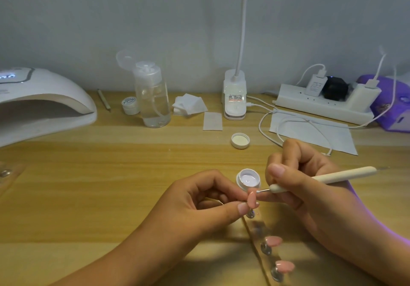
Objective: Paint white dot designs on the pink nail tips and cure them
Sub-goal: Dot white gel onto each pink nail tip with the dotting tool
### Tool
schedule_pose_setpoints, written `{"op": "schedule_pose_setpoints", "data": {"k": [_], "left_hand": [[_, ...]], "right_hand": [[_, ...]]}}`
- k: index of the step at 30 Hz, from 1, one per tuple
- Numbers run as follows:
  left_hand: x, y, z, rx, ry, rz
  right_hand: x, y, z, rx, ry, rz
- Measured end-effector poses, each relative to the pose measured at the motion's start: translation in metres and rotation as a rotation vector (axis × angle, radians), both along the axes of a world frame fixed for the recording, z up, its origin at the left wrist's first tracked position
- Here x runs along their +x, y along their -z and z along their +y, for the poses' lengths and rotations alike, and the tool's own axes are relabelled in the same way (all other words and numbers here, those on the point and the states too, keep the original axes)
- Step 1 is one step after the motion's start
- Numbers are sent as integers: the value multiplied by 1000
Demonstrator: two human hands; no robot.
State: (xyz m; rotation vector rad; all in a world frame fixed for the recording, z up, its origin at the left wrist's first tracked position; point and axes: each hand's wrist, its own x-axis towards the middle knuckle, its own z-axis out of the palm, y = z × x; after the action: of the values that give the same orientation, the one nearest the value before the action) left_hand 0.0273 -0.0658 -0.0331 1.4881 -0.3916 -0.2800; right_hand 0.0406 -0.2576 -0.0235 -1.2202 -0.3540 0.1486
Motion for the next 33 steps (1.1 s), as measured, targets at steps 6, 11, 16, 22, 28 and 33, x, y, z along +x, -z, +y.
{"op": "schedule_pose_setpoints", "data": {"k": [6, 11, 16, 22, 28, 33], "left_hand": [[-1, -1, 0, 3, 1, 4], [-1, -1, 0, 6, 1, -11], [1, 1, 0, 9, -3, -17], [0, 1, 1, 7, -4, -14], [0, 0, 0, -1, -6, -8], [0, 0, 0, -2, -4, -2]], "right_hand": [[0, 0, 1, -11, -8, -27], [0, 2, 1, -2, 1, -6], [0, 2, 2, 17, -7, -19], [1, 3, 2, -2, -6, -30], [1, 3, 0, -2, -32, -6], [0, 1, 1, -23, -35, -16]]}}
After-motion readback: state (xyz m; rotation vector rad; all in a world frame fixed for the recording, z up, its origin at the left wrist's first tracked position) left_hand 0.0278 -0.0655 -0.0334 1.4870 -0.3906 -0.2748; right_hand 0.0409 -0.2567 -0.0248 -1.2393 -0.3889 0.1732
